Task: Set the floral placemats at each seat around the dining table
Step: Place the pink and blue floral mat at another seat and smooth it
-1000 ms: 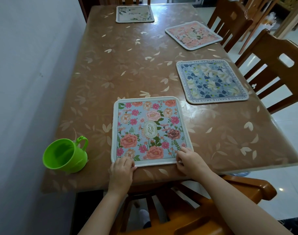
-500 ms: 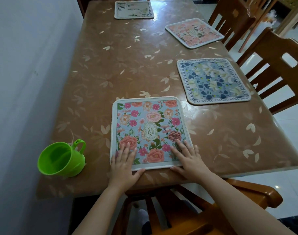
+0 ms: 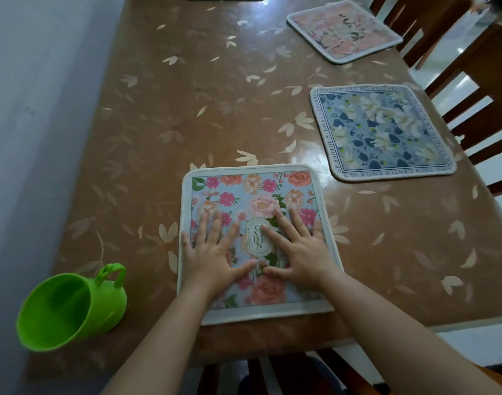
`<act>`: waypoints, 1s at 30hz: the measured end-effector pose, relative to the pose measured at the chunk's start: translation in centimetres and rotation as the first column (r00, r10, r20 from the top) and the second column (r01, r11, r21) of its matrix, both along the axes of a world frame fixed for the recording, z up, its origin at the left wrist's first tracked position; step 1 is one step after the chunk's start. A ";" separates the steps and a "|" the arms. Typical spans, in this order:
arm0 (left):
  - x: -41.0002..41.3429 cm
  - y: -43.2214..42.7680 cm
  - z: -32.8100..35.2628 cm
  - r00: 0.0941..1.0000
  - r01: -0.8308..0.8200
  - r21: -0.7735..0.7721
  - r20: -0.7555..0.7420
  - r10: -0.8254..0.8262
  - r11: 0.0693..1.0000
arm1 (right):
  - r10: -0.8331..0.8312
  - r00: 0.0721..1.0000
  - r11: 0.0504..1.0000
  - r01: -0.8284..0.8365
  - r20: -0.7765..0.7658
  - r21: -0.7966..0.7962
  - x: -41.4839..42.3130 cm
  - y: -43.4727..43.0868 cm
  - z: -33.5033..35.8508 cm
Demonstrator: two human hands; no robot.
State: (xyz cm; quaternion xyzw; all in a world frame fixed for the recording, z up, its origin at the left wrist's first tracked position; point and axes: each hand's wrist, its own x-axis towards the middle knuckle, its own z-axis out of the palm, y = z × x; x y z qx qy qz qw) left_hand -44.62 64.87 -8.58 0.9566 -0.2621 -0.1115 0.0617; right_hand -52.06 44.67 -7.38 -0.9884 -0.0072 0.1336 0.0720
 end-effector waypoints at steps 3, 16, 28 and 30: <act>3.3 -1.5 -0.1 1.000 -0.009 0.006 -0.007 0.009 1.000 | 0.003 0.999 1.000 -0.004 0.032 0.025 2.8 -1.1 -0.4; 9.4 -4.5 -0.9 0.992 -0.081 -0.034 0.092 0.084 0.996 | -0.092 0.982 0.996 0.090 0.162 0.024 11.3 -3.9 -1.6; 3.5 -2.1 -0.7 0.989 -0.127 -0.056 0.070 0.131 0.990 | -0.290 0.948 0.957 0.289 0.128 0.027 4.1 -1.4 -1.2; 1.9 -1.5 -0.7 0.989 -0.121 -0.054 0.075 0.124 0.991 | -0.282 0.952 0.959 0.279 0.120 0.042 2.5 -0.7 -1.0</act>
